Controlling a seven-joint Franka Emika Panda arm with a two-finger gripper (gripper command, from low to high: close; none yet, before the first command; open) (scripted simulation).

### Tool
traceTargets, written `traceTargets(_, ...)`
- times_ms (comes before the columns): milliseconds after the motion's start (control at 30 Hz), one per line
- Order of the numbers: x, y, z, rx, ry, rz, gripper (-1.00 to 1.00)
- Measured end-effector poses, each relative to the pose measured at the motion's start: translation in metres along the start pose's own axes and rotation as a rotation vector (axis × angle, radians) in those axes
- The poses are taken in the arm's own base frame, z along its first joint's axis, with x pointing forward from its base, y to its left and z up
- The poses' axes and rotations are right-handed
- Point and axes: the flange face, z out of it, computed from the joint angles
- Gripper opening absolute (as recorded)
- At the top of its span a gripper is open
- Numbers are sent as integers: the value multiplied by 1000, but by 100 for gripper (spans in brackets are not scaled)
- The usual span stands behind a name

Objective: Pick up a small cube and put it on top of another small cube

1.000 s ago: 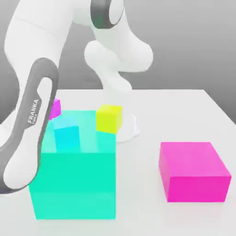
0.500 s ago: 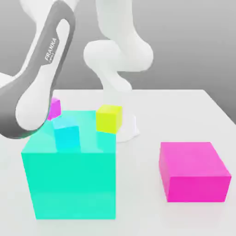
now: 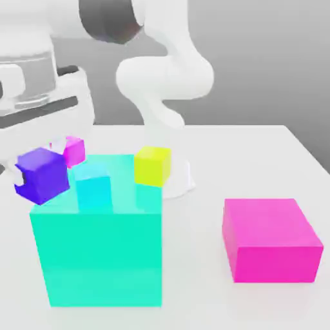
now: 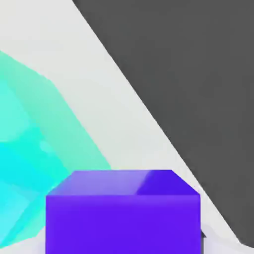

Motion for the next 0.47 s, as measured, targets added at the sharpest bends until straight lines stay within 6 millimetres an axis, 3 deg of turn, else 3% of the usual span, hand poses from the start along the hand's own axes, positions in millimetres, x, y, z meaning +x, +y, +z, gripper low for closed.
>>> traceTargets(200, -42, -36, -32, 5, 0, 120, -100)
traceTargets(267, -47, -40, -17, 5, 0, 136, -100)
traceTargets(333, -48, -41, 10, 5, -1, 140, -100)
traceTargets(367, -49, -41, 22, 5, 0, 141, 100)
traceTargets(467, -49, -41, 22, 5, 0, 141, 100)
